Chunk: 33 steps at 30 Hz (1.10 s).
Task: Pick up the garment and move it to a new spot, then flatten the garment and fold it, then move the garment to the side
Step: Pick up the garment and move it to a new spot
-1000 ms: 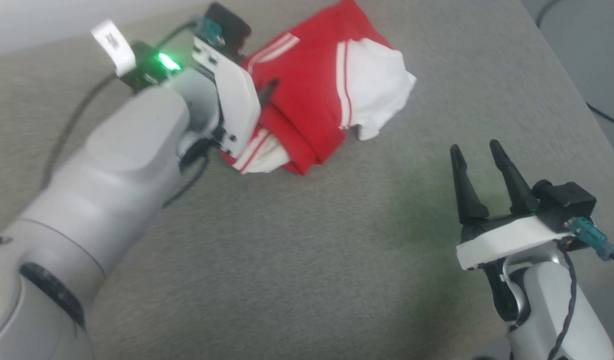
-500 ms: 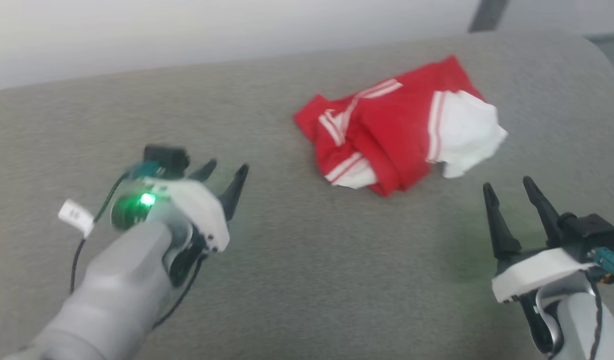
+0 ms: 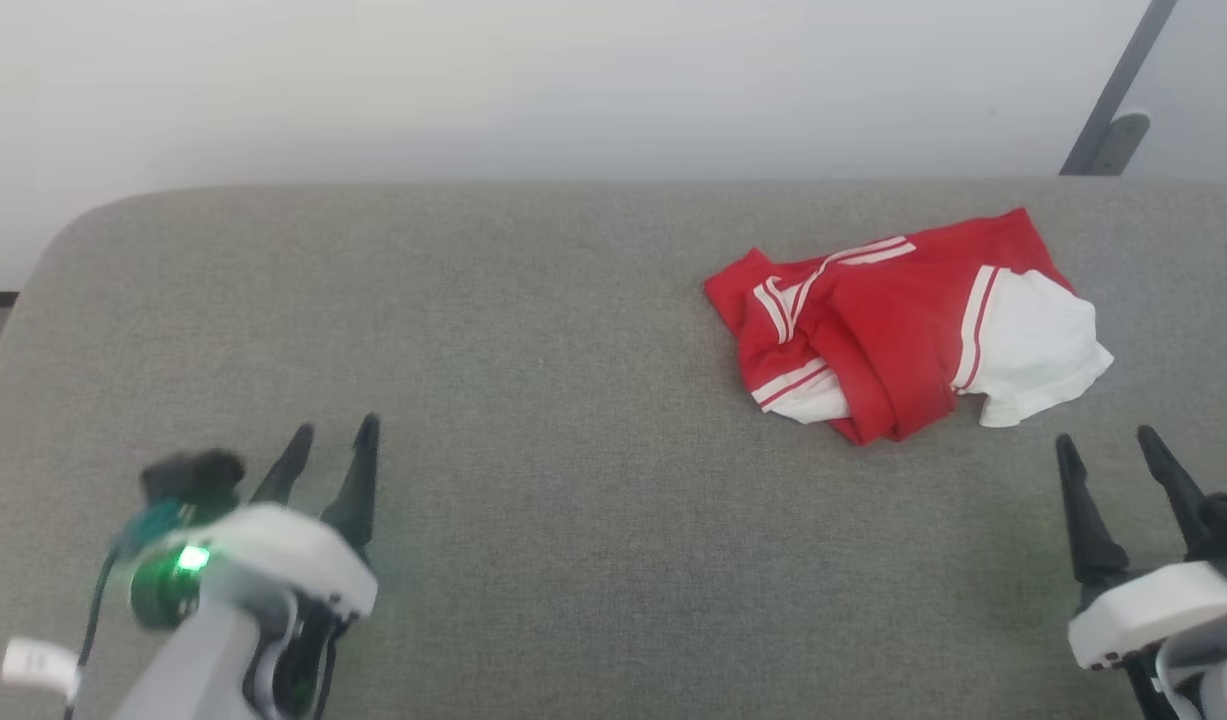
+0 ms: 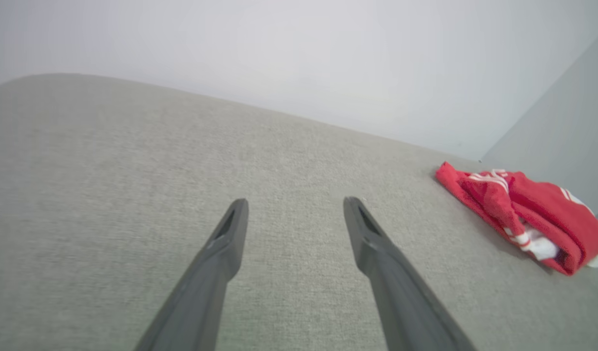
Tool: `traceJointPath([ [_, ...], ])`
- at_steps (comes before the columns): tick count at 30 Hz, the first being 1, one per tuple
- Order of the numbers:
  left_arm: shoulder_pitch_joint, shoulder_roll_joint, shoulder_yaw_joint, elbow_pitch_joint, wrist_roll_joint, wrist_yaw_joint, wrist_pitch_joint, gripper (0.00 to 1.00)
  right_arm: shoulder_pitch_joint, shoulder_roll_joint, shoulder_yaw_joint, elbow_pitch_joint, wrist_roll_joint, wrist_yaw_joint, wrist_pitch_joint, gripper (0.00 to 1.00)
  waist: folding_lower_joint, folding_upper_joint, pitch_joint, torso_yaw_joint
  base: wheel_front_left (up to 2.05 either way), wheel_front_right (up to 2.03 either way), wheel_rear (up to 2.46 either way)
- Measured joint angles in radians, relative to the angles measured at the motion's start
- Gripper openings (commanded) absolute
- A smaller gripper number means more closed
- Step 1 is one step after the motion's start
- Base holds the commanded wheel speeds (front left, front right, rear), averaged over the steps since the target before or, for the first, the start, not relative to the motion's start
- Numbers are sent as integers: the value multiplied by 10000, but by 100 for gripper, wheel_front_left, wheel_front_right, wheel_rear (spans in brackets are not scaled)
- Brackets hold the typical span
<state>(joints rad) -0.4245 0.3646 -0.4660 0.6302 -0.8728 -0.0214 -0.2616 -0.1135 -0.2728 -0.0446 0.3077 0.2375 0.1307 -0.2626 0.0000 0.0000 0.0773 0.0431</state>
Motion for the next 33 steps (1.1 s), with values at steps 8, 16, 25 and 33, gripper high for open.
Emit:
traceJointPath([
  [8,3026,-790,2949,-2915,2803,230,0,100,345,-98,-420,-98,-21,0,0,100,0,0,-283,-34,0,0,0],
  [16,4100,-1191,3793,-4213,5474,169,0,100,481,130,-497,-322,-123,0,0,100,0,0,-490,-244,0,0,0],
  [25,4361,-1964,4406,-4121,6564,-188,2,100,437,219,-268,-362,-138,0,0,100,0,0,-426,-398,0,0,0],
  [33,4358,-2290,4878,-4082,6995,-493,2,100,313,180,-238,-328,-109,0,0,100,0,0,-383,-400,0,0,0],
])
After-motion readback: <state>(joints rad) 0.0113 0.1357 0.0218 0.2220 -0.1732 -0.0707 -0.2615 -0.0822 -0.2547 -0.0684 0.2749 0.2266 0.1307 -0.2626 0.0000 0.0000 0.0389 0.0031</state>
